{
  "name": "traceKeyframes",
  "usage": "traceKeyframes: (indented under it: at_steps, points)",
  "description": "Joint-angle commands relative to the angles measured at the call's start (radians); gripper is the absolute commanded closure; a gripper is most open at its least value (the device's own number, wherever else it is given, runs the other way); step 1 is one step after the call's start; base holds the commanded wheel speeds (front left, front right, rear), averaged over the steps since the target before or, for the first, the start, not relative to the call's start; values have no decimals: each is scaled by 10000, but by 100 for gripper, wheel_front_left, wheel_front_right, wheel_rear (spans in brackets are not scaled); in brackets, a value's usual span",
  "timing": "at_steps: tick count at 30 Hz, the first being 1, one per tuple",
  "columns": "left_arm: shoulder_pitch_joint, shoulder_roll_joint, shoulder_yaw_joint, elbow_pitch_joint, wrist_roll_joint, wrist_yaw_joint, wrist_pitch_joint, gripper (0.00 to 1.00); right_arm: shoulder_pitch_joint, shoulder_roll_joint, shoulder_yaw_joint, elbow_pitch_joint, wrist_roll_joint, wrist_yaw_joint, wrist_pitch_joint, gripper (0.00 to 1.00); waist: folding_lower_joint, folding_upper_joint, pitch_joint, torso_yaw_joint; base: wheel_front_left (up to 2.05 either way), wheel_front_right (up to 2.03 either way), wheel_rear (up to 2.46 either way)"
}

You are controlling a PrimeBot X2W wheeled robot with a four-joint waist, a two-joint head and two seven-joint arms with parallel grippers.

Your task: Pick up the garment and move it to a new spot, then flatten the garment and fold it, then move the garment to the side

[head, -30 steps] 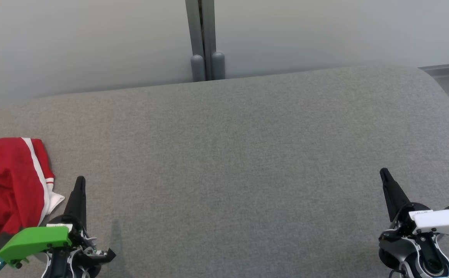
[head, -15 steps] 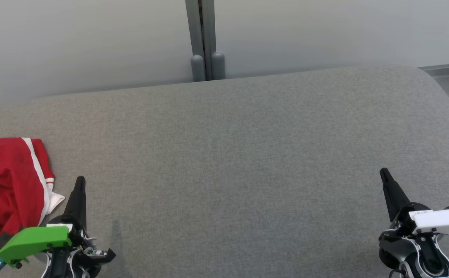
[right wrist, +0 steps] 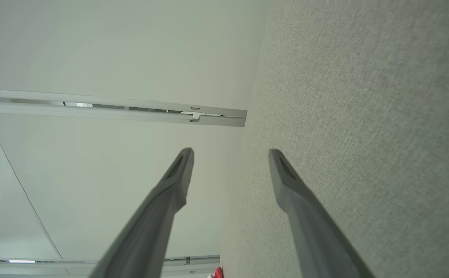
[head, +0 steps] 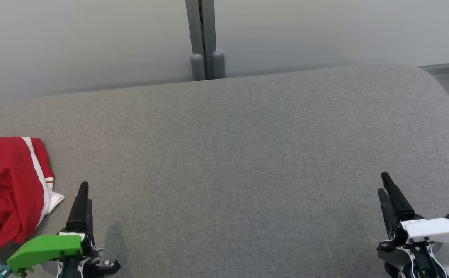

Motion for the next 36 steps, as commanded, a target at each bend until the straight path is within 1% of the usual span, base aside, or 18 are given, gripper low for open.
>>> traceKeyframes:
  at_steps: [1, 13, 15, 17, 19, 30, 36]
  points:
    - [-281, 155, -53, -144, 510, 0, -119, 0, -211, -130, -9, -164, -509, 2, -131, 0, 0, 0, 15, 4, 0, 0, 0]
    - [-388, 343, -337, 156, 3518, 46, -643, 0, -370, -9, -187, -280, -3511, 3, -657, 0, 0, 0, 97, 14, 0, 0, 0]
    - [-408, 328, -322, 193, 3841, 89, -719, 0, -384, -5, -207, -303, -3958, 3, -728, 0, 0, 0, 96, 24, 0, 0, 0]
    - [-427, 428, -453, 152, 4483, 194, -807, 0, -398, -1, -174, -355, -4491, 3, -819, 0, 0, 0, 94, 32, 0, 0, 0]
    - [-417, 428, -531, 161, 4886, 300, -885, 0, -395, 11, -162, -387, -4891, 3, -899, 0, 0, 0, 93, 39, 0, 0, 0]
    - [-412, 640, -918, 257, 6681, 687, -1277, 0, -449, 39, 83, -156, -6937, 4, -1293, 0, 0, 0, 136, 66, 0, 0, 0]
    - [-361, 691, -1052, -52, 7375, 679, -1486, 0, -450, 60, -30, -232, -7948, 4, -1502, 0, 0, 0, 157, 94, 0, 0, 0]
